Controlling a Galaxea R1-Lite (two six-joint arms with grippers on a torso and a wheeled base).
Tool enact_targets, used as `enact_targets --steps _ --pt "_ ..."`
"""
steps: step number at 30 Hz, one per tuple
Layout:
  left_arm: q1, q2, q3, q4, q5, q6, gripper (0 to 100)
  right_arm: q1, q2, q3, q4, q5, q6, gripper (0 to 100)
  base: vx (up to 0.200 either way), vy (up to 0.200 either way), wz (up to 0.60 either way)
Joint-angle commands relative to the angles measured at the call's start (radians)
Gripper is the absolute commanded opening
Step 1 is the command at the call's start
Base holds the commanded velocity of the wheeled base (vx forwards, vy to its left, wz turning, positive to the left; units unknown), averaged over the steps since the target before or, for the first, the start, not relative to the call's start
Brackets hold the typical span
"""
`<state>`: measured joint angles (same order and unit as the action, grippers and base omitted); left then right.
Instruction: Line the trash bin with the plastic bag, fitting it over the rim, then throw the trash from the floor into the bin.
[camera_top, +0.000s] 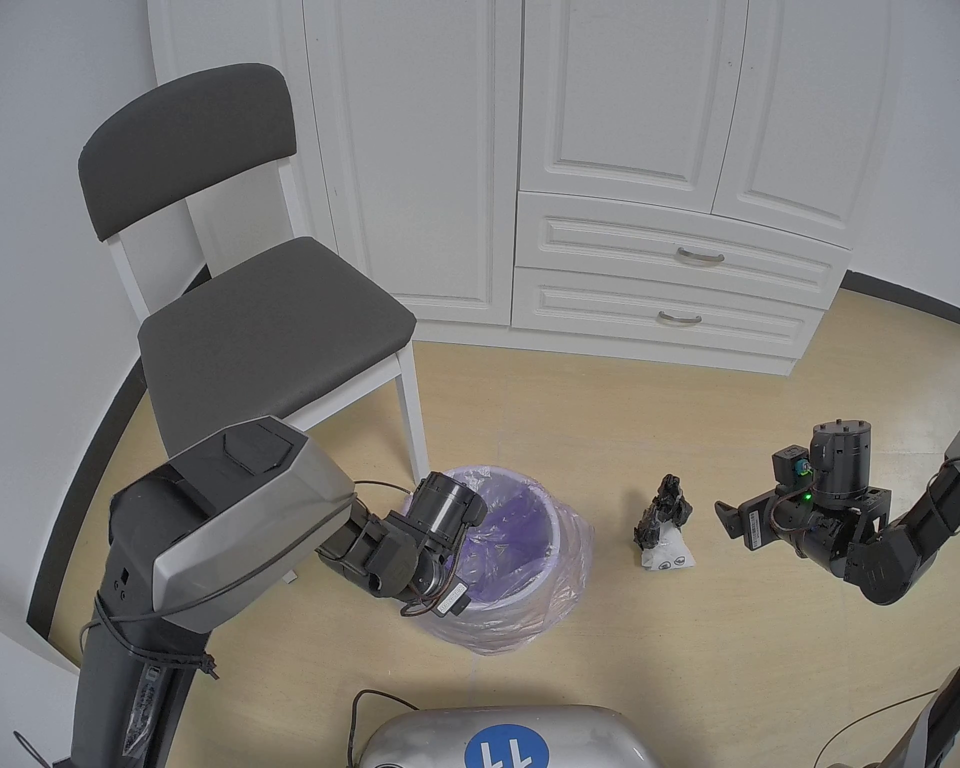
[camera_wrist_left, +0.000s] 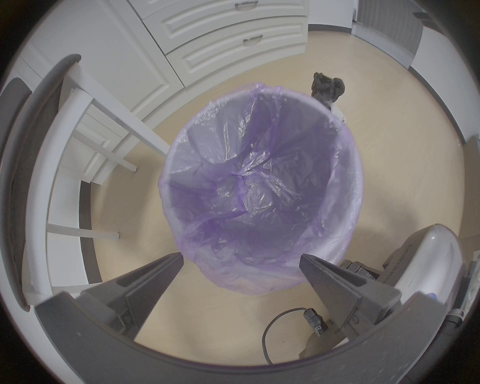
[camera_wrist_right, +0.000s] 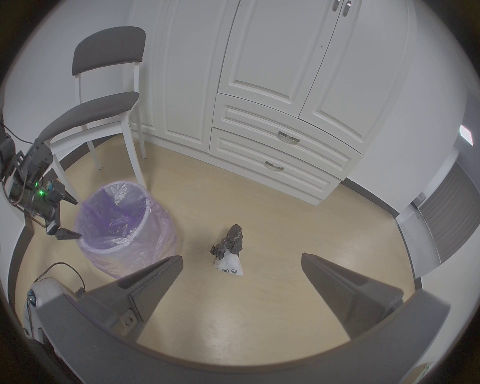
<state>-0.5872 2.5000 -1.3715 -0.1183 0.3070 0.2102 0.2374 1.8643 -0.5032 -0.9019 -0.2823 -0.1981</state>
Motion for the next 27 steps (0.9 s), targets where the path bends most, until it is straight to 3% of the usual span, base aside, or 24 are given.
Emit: enact_targets --steps 1,14,27 --pt "-0.022 -0.056 0.084 -0.049 -0.002 0.006 100 0.0 0.003 0.008 0.0 0.0 -0.014 100 0.0 0.0 0.0" --pt "-0.017 -0.016 0.1 -0.067 -0.006 0.005 100 0.003 0.004 0.017 0.0 0.0 -0.015 100 0.0 0.0 0.0" --pt "0.0 0.066 0.008 -0.084 -0.009 0.011 100 0.003 0.021 0.012 0.0 0.0 -0.015 100 0.0 0.0 0.0"
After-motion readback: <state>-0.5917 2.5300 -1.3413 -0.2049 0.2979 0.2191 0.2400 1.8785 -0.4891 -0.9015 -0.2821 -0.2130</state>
